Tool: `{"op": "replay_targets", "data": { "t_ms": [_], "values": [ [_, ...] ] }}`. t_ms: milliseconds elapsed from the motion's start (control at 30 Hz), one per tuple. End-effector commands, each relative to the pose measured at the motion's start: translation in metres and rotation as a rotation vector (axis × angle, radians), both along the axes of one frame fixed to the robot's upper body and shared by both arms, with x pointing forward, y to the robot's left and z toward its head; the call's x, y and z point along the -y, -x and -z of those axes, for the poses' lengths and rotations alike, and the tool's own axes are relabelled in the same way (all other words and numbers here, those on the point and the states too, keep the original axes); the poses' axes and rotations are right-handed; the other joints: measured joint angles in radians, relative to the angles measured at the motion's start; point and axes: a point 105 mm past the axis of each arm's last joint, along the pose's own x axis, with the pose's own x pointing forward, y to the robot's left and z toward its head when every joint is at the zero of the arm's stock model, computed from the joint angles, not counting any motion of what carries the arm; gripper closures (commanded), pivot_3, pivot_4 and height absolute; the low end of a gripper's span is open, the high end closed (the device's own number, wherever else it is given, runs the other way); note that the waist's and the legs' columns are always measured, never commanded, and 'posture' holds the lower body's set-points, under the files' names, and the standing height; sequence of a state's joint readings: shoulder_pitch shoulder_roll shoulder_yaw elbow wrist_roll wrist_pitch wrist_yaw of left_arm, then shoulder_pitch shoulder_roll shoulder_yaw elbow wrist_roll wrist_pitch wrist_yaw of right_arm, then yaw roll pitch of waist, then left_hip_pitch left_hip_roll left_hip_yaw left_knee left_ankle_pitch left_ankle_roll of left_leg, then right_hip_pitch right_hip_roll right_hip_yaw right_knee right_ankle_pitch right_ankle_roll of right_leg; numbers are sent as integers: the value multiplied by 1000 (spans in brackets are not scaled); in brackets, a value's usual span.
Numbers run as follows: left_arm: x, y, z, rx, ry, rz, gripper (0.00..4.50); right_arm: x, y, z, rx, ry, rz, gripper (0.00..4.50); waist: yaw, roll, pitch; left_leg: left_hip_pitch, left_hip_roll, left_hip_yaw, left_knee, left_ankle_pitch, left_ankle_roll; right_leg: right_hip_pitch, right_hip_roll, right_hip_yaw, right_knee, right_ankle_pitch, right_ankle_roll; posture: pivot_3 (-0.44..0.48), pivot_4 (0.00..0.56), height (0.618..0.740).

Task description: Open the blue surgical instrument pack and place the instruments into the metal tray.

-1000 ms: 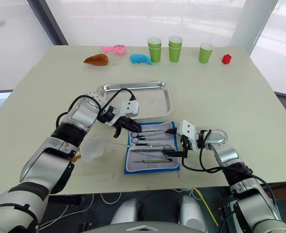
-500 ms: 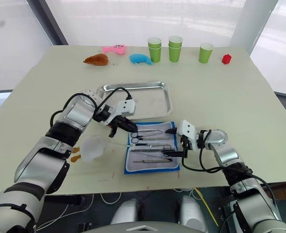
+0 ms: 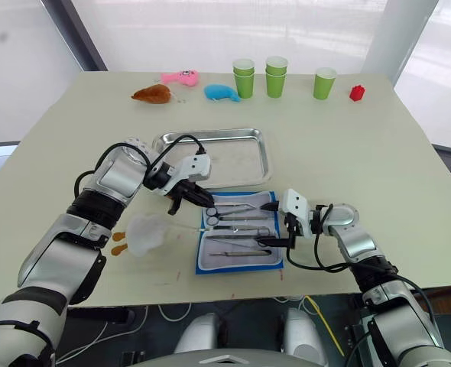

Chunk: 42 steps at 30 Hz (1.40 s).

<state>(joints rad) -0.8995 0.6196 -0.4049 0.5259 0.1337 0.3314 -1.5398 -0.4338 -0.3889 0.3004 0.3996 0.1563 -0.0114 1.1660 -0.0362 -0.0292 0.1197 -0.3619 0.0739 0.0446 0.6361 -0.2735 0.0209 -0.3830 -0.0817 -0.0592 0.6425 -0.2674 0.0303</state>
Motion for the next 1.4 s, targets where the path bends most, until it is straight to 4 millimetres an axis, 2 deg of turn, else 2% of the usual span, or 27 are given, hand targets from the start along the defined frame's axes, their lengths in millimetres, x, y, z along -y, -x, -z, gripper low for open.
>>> {"op": "replay_targets", "data": {
  "t_ms": [33,767,1400],
  "values": [
    [1,-2,-18,41,-2,22,4440,30,36,88,-278,285,56,0,0,0,0,0,0,0,0,0,0,0,0,0,0,0,0,0,150,740],
    [-5,-2,-29,51,3,10,4440,29,37,89,-280,287,50,0,0,0,0,0,0,0,0,0,0,0,1,0,0,0,0,0,150,740],
    [-28,7,-35,48,-26,-11,4440,27,37,90,-279,287,45,0,0,0,1,0,0,0,0,0,0,-1,2,1,0,1,-1,0,150,740]
  ]
}}
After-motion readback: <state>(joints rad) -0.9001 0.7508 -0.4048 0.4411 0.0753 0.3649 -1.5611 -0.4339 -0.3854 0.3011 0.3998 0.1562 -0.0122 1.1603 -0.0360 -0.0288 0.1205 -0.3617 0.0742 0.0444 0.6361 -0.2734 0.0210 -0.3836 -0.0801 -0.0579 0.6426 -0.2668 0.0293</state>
